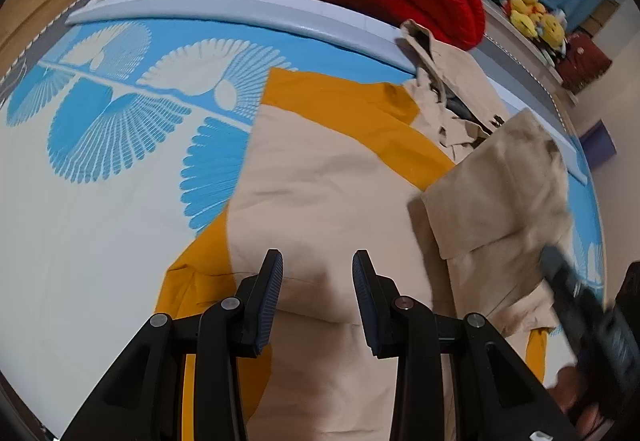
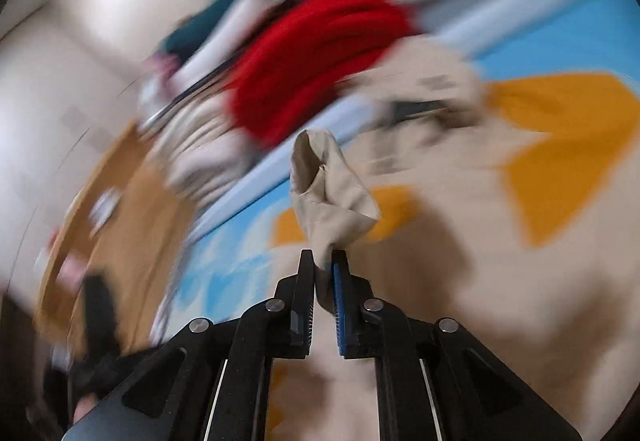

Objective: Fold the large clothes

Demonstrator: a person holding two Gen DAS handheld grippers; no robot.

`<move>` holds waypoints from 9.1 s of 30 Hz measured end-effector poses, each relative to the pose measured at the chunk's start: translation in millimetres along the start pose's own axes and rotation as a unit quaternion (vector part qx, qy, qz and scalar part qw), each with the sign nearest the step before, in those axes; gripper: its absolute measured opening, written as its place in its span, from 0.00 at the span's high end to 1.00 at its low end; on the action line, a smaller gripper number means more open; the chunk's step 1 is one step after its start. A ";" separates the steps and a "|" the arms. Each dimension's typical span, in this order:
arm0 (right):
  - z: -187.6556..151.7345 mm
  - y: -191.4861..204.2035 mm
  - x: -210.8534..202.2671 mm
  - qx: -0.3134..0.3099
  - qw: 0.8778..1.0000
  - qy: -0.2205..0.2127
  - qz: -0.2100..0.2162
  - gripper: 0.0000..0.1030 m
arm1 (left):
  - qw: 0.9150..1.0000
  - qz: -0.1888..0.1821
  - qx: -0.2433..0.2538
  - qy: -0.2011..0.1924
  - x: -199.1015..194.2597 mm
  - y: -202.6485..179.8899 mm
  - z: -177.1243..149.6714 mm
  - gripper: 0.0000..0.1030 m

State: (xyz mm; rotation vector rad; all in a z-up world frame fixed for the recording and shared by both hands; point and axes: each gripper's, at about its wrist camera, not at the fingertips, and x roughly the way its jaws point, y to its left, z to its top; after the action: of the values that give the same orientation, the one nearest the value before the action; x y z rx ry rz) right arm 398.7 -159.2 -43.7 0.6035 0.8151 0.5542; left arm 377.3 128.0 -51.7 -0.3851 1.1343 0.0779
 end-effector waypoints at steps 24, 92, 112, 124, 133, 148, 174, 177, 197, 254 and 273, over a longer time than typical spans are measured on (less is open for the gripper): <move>-24.8 -126.0 -60.5 0.202 0.939 0.080 -0.268 0.50 | 0.966 -0.098 -0.179 0.160 78.6 48.7 -24.5 0.94; 18.2 -155.4 -110.9 0.168 0.912 0.041 -0.371 0.45 | 0.998 0.056 0.013 0.027 44.6 -15.0 -7.9 0.71; 62.1 -22.0 -153.7 -0.115 0.916 -0.023 -0.384 0.45 | 0.978 0.071 0.140 -0.134 -11.1 -94.6 10.9 0.67; 66.8 -44.0 -127.8 -0.105 0.920 -0.005 -0.378 0.91 | 0.978 0.015 0.188 -0.090 107.4 -164.2 196.3 0.85; 55.7 -68.6 -102.5 -0.098 0.916 0.047 -0.386 0.88 | 0.992 -0.055 0.098 -0.062 198.4 -191.1 295.5 0.60; 64.8 -124.4 -126.4 -0.019 0.908 0.054 -0.414 0.88 | 0.986 -0.120 0.101 -0.052 205.8 -231.6 298.4 1.00; 76.1 -39.0 -161.8 0.019 0.976 -0.037 -0.215 0.42 | 0.977 -0.089 0.167 0.101 1.6 -146.5 -107.3 0.88; 69.0 -43.2 -140.4 0.028 0.980 0.001 -0.195 0.40 | 0.988 -0.085 0.109 0.067 -5.1 -120.9 -73.8 0.80; 4.0 -88.5 -32.0 0.109 0.975 0.161 -0.106 0.99 | 0.991 -0.131 0.002 0.036 22.3 -106.7 -28.7 0.80; -63.5 -64.9 -36.9 -0.033 0.939 0.111 -0.323 0.43 | 0.985 -0.121 0.084 -0.088 -134.0 -41.3 -53.2 0.80; -184.3 -1.5 -406.8 -0.088 0.935 -0.123 -0.320 0.79 | 0.984 -0.038 0.124 -0.126 -227.1 102.6 -236.1 0.87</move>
State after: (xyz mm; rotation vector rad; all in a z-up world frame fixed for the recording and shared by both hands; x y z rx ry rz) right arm 22.3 -377.3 57.4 0.2082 0.6631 -0.0488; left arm 49.3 173.8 38.7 -0.1890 0.8662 -0.0806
